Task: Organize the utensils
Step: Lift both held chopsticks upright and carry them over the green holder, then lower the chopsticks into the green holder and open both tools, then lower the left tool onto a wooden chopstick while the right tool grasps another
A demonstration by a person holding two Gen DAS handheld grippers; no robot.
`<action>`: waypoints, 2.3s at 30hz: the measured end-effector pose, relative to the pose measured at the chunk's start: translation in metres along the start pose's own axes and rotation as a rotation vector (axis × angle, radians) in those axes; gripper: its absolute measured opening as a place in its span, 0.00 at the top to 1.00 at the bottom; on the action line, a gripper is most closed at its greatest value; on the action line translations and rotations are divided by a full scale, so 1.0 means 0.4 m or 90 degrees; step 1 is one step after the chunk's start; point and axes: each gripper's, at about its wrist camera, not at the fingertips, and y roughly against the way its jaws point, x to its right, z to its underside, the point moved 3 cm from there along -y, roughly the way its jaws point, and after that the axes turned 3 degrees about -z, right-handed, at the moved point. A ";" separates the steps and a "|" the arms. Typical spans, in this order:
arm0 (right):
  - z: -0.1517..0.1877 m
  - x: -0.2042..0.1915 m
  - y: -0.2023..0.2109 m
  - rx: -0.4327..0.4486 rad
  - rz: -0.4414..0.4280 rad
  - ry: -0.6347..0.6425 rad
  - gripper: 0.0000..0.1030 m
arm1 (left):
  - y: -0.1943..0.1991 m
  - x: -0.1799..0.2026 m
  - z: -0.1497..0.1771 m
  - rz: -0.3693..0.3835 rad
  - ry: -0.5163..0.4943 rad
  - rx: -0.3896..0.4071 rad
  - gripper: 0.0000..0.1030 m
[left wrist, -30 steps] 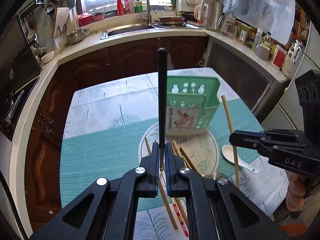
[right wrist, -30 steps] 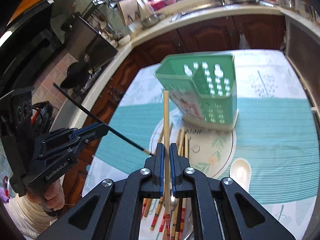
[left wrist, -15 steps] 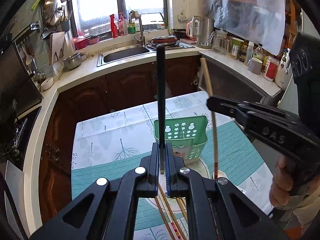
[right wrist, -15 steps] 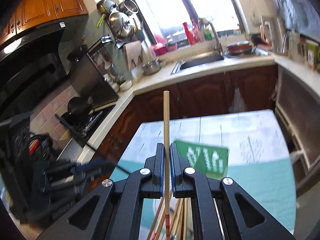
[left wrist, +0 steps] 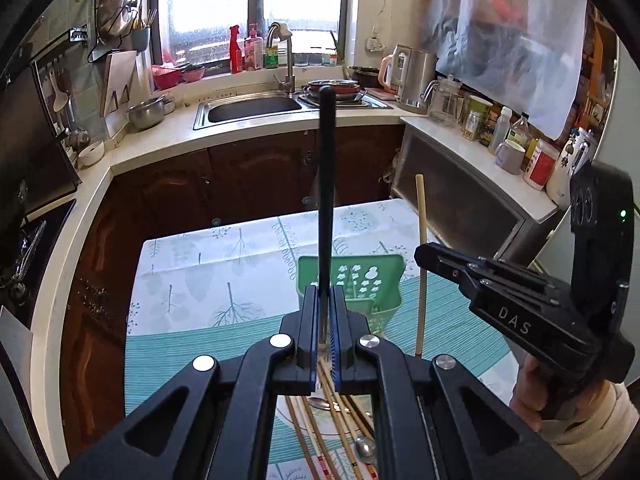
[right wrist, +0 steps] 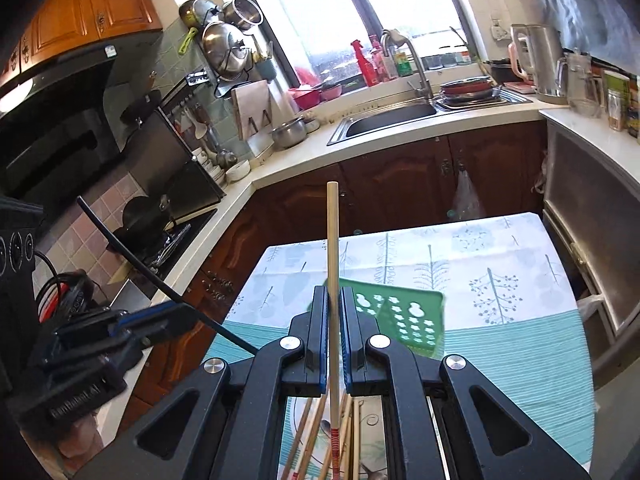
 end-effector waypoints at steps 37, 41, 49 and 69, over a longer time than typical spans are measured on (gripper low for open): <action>-0.115 -0.038 -0.231 0.235 0.065 0.149 0.94 | -0.277 -0.058 -0.080 0.016 0.050 -0.034 0.97; -0.028 -0.052 -0.312 0.176 0.061 0.182 0.94 | -0.299 -0.060 -0.061 0.016 0.043 -0.043 0.95; 0.083 -0.035 -0.341 0.122 0.051 0.167 0.77 | -0.277 -0.088 -0.027 0.033 0.067 -0.047 0.42; 0.284 -0.021 -0.150 -0.132 -0.019 0.049 0.77 | -0.145 -0.137 0.171 0.020 0.085 -0.106 0.22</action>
